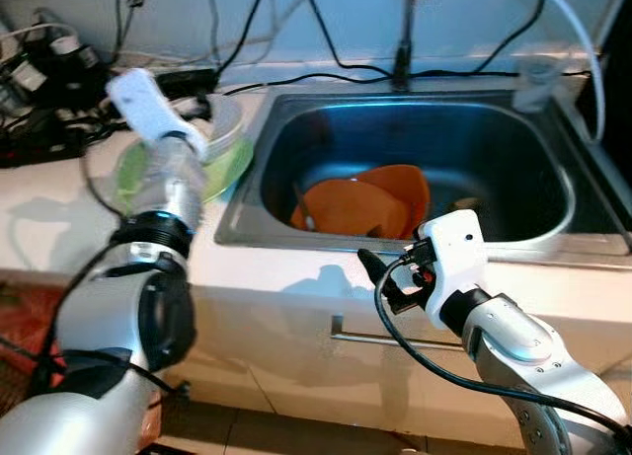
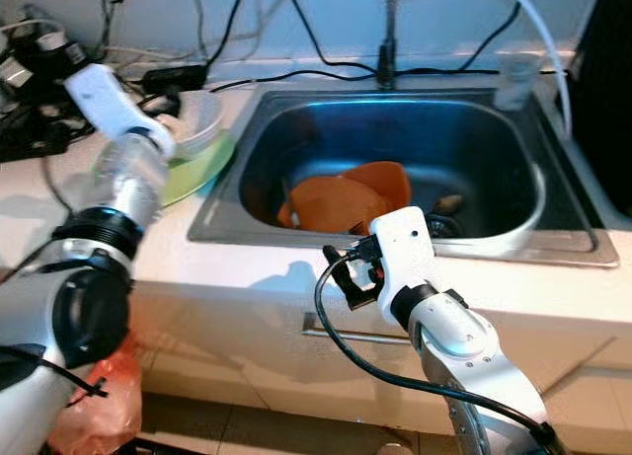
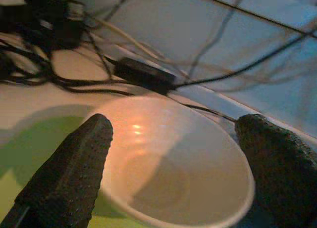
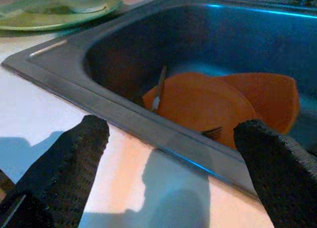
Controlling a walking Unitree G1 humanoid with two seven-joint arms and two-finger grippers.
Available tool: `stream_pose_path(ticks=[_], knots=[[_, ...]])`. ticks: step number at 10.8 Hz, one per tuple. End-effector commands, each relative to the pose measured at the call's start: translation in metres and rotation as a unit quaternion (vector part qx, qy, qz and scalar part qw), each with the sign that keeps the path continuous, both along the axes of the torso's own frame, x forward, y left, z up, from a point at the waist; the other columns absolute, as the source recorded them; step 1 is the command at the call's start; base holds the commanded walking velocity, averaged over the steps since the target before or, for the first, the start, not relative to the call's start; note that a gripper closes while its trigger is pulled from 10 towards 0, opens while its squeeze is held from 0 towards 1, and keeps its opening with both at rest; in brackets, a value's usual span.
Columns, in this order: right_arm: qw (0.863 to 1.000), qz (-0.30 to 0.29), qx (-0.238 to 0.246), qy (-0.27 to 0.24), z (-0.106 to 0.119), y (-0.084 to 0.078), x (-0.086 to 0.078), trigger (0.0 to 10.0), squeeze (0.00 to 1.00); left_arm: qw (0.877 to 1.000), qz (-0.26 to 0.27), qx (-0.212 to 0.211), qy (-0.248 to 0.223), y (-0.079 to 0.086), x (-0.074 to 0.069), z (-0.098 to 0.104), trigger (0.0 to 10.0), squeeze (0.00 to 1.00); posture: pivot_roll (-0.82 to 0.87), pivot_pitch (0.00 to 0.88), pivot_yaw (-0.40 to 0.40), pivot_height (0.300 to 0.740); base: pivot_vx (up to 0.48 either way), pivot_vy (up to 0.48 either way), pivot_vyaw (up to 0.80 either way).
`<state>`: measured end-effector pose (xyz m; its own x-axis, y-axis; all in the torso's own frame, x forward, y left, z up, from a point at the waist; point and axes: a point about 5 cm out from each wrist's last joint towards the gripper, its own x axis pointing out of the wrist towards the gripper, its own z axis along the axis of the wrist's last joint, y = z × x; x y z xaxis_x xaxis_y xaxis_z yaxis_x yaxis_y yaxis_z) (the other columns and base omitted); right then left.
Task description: Kitchen organization
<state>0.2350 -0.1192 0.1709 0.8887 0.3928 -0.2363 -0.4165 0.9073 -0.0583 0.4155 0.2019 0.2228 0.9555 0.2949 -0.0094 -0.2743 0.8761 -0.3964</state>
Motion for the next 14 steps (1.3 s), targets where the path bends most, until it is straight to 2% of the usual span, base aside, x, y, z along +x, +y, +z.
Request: stream_pose_path(ticks=[1,3,4,5,6,9,11,12,13,14], knots=[[1.000,0.013,0.005,-0.002,0.001,0.004,0.000,10.0,0.00,1.000,0.024,0.009,-0.002,0.010,-0.001,0.005,10.0,0.00,-0.25,0.000,0.119,0.740,0.000,0.000,0.00],[1.000,0.013,0.005,-0.002,0.000,0.004,0.000,10.0,0.00,0.999,0.037,0.019,0.015,0.017,-0.002,0.002,10.0,0.00,-0.25,0.000,0.120,0.740,0.000,0.000,0.00],[1.000,0.013,0.006,-0.003,0.001,0.004,0.000,10.0,0.00,0.998,0.037,0.010,0.049,0.019,-0.004,-0.009,10.0,0.00,-0.25,0.000,0.120,0.740,0.000,0.000,0.00],[1.000,0.016,0.008,-0.002,0.001,0.005,-0.001,10.0,0.00,0.996,0.019,-0.022,0.081,0.015,-0.005,-0.024,10.0,0.00,-0.25,0.000,0.119,0.740,0.000,0.000,0.00],[1.000,0.022,0.014,-0.003,0.002,0.007,-0.003,10.0,0.00,0.995,0.012,-0.027,0.100,0.014,-0.006,-0.032,10.0,0.00,-0.25,0.000,0.119,0.740,0.000,0.000,0.00],[0.999,0.041,0.031,-0.006,0.004,0.015,-0.012,10.0,0.00,0.992,-0.012,-0.026,0.123,0.011,-0.009,-0.044,10.0,0.00,-0.25,0.000,0.126,0.740,0.000,0.000,0.00],[0.998,0.046,0.047,-0.013,0.005,0.019,-0.017,10.0,0.00,0.992,-0.023,-0.030,0.121,0.012,-0.008,-0.044,10.0,0.00,-0.26,0.000,0.136,0.740,0.000,0.000,0.00],[0.997,0.051,0.055,-0.019,0.008,0.020,-0.018,10.0,0.00,0.993,-0.034,-0.029,0.106,0.009,-0.006,-0.037,10.0,0.00,-0.26,0.000,0.138,0.740,0.000,0.000,0.00],[0.996,0.049,0.064,-0.029,0.011,0.021,-0.017,10.0,0.00,0.995,-0.062,-0.014,0.070,0.002,-0.003,-0.026,10.0,0.00,-0.26,0.000,0.138,0.740,0.000,0.000,0.00],[0.996,0.048,0.066,-0.033,0.012,0.021,-0.016,10.0,0.00,0.996,-0.065,-0.008,0.053,0.003,-0.003,-0.025,10.0,0.00,-0.23,0.000,0.132,0.740,0.000,0.000,0.00]])
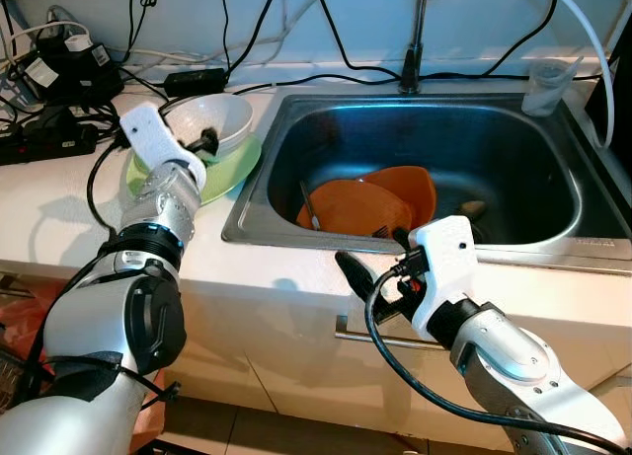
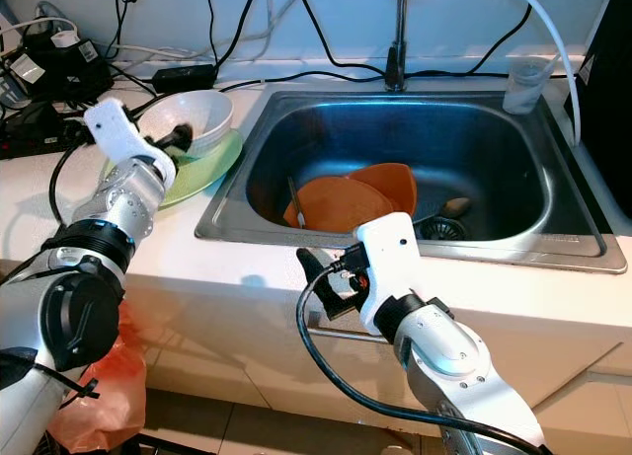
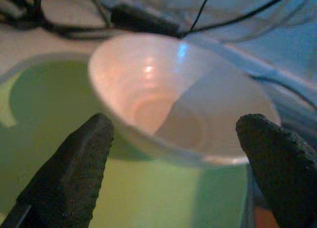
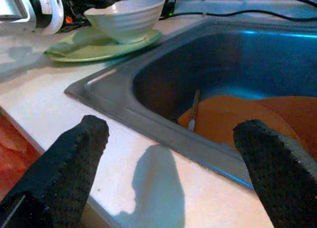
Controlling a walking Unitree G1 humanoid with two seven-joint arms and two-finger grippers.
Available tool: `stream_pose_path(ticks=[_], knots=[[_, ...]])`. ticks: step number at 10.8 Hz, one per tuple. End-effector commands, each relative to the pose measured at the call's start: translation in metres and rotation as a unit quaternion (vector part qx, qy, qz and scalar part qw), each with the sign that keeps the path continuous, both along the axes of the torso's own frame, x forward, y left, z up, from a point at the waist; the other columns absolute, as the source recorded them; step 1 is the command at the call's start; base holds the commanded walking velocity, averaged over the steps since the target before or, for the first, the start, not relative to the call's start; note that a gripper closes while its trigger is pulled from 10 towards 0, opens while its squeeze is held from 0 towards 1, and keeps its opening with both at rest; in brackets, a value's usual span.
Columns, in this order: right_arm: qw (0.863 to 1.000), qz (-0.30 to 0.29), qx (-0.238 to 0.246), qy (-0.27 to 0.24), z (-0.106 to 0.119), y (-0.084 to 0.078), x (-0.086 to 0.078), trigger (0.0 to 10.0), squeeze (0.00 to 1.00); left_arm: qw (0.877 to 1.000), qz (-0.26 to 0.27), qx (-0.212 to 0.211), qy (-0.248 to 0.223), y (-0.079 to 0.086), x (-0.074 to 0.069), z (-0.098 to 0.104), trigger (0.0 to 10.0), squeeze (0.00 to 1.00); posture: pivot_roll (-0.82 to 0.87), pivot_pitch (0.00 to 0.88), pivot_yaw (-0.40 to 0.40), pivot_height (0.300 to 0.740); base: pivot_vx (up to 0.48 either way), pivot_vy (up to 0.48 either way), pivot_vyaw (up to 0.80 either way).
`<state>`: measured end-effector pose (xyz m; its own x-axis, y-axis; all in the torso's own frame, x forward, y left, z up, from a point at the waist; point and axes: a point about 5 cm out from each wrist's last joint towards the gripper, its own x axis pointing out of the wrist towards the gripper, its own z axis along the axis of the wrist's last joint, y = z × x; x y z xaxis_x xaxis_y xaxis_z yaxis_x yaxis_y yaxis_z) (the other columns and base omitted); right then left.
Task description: Kitchen organization
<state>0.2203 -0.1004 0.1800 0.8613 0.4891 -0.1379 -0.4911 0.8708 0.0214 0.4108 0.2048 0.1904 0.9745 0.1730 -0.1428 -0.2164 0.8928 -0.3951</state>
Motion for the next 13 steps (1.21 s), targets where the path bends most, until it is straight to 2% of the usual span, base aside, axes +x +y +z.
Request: stream_pose_path(ticks=[1,3,4,6,8,11,12,13], knots=[[1.000,0.007,0.008,-0.009,0.003,0.002,0.001,10.0,0.00,1.000,0.001,0.010,-0.022,0.003,0.000,0.006,10.0,0.00,-0.22,0.000,0.128,0.740,0.000,0.000,0.00],[1.000,0.008,0.008,-0.019,0.005,0.001,0.008,10.0,0.00,0.996,0.022,0.063,-0.064,0.014,-0.010,0.000,10.0,0.00,-0.19,0.000,0.114,0.740,0.000,0.000,0.00],[1.000,0.008,0.010,-0.025,0.006,0.000,0.011,10.0,0.00,0.989,0.033,0.103,-0.100,0.019,-0.018,0.004,10.0,0.00,-0.17,0.000,0.104,0.740,0.000,0.000,0.00],[0.999,0.002,0.015,-0.050,0.012,-0.002,0.022,10.0,0.00,0.974,0.031,0.172,-0.146,0.018,-0.039,0.010,10.0,0.00,-0.13,0.000,0.082,0.740,0.000,0.000,0.00],[0.996,-0.036,0.021,-0.085,0.023,-0.010,0.039,10.0,0.00,0.969,-0.037,0.185,-0.157,-0.013,-0.062,0.005,10.0,0.00,-0.09,0.000,0.069,0.740,0.000,0.000,0.00],[0.994,-0.041,0.024,-0.101,0.025,-0.009,0.051,10.0,0.00,0.967,-0.102,0.183,-0.148,-0.046,-0.085,0.002,10.0,0.00,-0.06,0.000,0.062,0.740,0.000,0.000,0.00],[0.993,-0.042,0.022,-0.104,0.025,-0.008,0.054,10.0,0.00,0.967,-0.101,0.182,-0.147,-0.048,-0.087,0.003,10.0,0.00,-0.05,0.000,0.063,0.740,0.000,0.000,0.00],[0.990,-0.058,0.029,-0.122,0.030,-0.010,0.057,10.0,0.00,0.963,-0.089,0.193,-0.165,-0.050,-0.091,0.014,10.0,0.00,-0.05,0.000,0.064,0.740,0.000,0.000,0.00]])
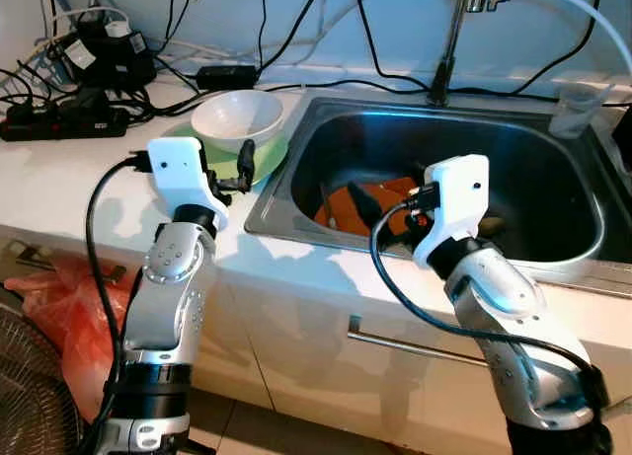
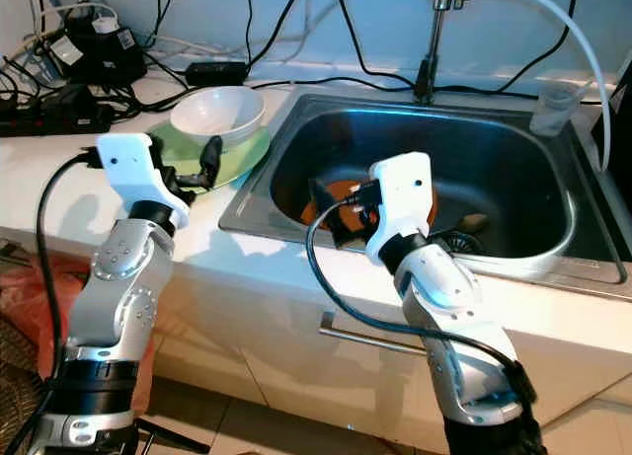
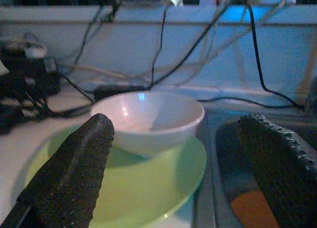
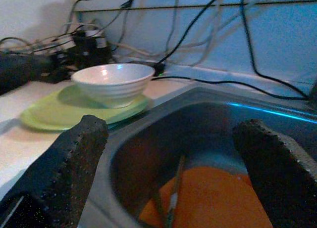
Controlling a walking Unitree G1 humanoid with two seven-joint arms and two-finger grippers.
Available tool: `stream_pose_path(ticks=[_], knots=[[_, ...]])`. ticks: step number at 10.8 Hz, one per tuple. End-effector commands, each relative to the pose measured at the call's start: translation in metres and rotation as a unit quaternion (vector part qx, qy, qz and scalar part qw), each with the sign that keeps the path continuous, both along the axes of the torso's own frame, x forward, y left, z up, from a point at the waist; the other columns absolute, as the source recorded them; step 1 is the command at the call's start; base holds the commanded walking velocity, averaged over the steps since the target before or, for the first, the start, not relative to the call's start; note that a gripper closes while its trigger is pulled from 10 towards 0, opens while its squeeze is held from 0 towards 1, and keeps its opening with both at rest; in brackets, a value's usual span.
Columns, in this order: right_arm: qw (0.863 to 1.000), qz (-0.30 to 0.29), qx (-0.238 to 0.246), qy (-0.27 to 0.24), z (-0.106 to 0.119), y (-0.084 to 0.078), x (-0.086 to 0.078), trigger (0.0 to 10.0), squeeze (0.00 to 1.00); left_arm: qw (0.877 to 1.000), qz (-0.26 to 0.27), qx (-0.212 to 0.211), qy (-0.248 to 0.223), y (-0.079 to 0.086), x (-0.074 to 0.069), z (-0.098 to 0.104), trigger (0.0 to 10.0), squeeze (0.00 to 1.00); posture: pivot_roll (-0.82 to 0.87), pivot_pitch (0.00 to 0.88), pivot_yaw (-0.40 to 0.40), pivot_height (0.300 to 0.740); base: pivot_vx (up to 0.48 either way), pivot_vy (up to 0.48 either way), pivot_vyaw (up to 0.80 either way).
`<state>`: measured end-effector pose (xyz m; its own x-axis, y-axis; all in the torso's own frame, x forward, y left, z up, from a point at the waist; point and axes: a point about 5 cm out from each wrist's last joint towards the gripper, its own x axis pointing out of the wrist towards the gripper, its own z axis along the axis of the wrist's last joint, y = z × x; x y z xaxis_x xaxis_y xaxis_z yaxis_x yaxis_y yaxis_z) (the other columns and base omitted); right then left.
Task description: Kitchen organization
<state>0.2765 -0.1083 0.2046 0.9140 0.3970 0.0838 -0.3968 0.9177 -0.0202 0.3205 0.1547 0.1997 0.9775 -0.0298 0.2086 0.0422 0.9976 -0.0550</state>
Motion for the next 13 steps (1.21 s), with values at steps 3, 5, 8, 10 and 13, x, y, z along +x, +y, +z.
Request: stream_pose_path(ticks=[3,5,8,10,13], knots=[[0.999,-0.026,0.012,-0.041,0.012,-0.004,0.007,10.0,0.00,1.000,-0.003,0.021,-0.012,-0.001,-0.006,0.007,10.0,0.00,-0.05,0.000,0.066,0.740,0.000,0.000,0.00],[0.998,-0.036,0.013,-0.043,0.010,-0.005,0.007,10.0,0.00,1.000,0.009,0.023,-0.013,0.003,-0.005,0.010,10.0,0.00,-0.05,0.000,0.067,0.740,0.000,0.000,0.00],[0.998,-0.040,0.010,-0.051,0.009,-0.004,0.008,10.0,0.00,0.999,0.019,0.019,-0.028,0.007,0.001,0.023,10.0,0.00,-0.05,0.000,0.067,0.740,0.169,0.000,0.00],[0.998,-0.042,0.008,-0.052,0.009,-0.005,0.008,10.0,0.00,0.999,0.018,0.018,-0.025,0.006,0.002,0.022,10.0,0.00,-0.05,0.000,0.068,0.740,0.249,0.000,0.00],[0.997,-0.047,0.007,-0.055,0.009,-0.006,0.008,10.0,0.00,0.999,0.022,0.023,-0.022,0.006,0.005,0.023,10.0,0.00,-0.06,0.000,0.079,0.740,0.291,0.000,0.00]])
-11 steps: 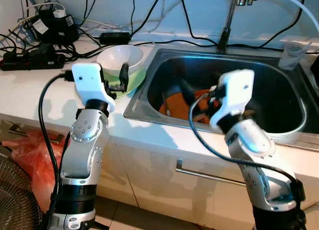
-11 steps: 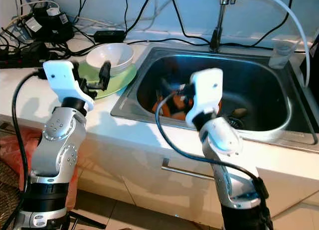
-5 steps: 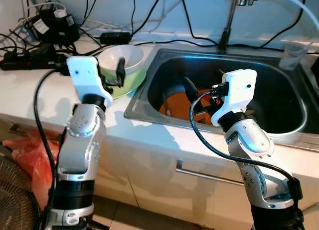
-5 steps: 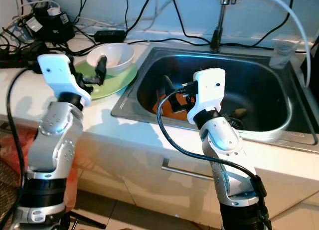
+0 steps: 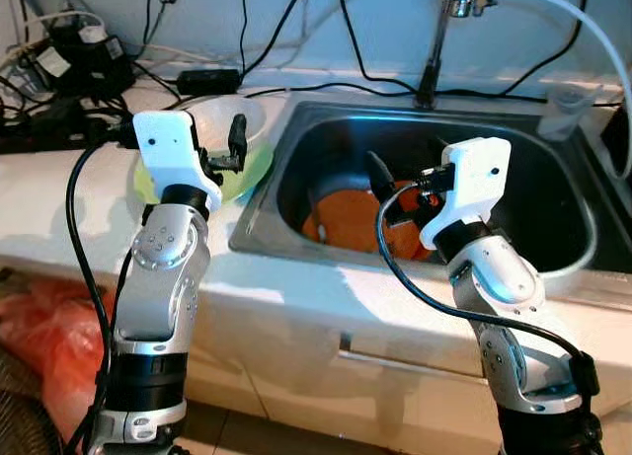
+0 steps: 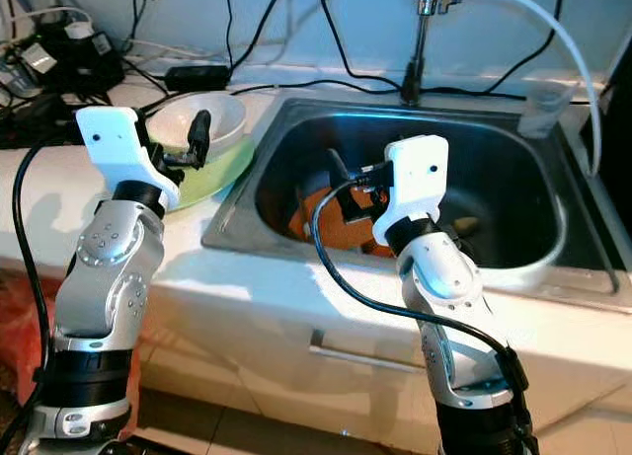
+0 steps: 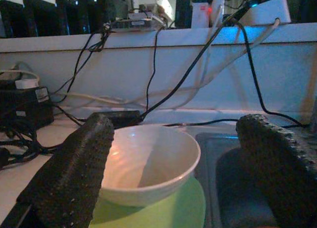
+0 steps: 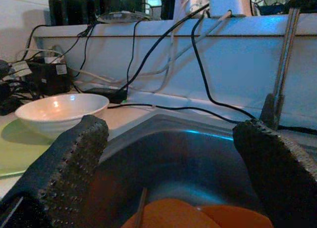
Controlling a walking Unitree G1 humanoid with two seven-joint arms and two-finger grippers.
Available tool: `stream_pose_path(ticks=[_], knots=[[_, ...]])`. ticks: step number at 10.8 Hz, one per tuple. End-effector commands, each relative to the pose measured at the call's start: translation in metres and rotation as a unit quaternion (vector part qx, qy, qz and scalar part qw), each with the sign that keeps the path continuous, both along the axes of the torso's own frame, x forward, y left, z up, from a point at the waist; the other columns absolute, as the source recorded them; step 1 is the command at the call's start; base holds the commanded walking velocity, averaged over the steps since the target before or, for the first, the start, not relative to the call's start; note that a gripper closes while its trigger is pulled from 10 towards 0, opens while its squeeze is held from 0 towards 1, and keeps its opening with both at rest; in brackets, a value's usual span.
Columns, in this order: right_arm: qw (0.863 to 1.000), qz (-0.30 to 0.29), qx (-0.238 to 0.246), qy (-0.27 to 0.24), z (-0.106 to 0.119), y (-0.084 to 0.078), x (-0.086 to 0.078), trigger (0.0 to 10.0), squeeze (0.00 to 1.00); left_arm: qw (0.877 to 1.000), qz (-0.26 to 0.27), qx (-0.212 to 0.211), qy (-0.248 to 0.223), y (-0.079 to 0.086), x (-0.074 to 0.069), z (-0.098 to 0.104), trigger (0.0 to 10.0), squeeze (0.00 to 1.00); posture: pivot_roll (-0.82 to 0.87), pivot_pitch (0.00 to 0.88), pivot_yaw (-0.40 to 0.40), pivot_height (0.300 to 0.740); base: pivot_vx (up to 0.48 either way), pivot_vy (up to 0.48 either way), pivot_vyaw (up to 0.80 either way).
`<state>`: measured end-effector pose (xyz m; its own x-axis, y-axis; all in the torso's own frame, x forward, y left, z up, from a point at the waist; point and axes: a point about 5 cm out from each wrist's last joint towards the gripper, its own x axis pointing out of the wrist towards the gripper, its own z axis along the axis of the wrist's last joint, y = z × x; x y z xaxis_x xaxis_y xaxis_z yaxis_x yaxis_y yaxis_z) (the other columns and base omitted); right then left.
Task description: Kitchen organization
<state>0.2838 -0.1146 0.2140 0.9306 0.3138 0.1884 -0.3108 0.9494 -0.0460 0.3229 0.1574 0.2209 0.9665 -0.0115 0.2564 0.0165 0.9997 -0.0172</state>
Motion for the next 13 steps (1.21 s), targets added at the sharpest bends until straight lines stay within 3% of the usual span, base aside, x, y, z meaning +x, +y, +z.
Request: stream_pose_path(ticks=[1,5,13], knots=[[1.000,-0.004,0.000,-0.001,-0.0007,-0.0005,0.0005,10.0,0.00,1.000,0.008,0.004,0.003,0.0029,0.0025,0.0021,10.0,0.00,-0.06,0.000,0.080,0.740,0.296,0.000,0.00],[1.000,-0.008,-0.002,0.003,-0.0030,-0.0026,-0.0012,10.0,0.00,1.000,0.004,0.000,0.013,0.0001,0.0030,-0.0020,10.0,0.00,-0.07,0.000,0.080,0.740,0.272,0.000,0.00],[1.000,-0.010,-0.005,0.010,-0.0054,-0.0035,-0.0021,10.0,0.00,1.000,0.006,-0.006,0.025,-0.0005,0.0055,-0.0069,10.0,0.00,-0.08,0.000,0.081,0.740,0.000,0.000,0.00]])
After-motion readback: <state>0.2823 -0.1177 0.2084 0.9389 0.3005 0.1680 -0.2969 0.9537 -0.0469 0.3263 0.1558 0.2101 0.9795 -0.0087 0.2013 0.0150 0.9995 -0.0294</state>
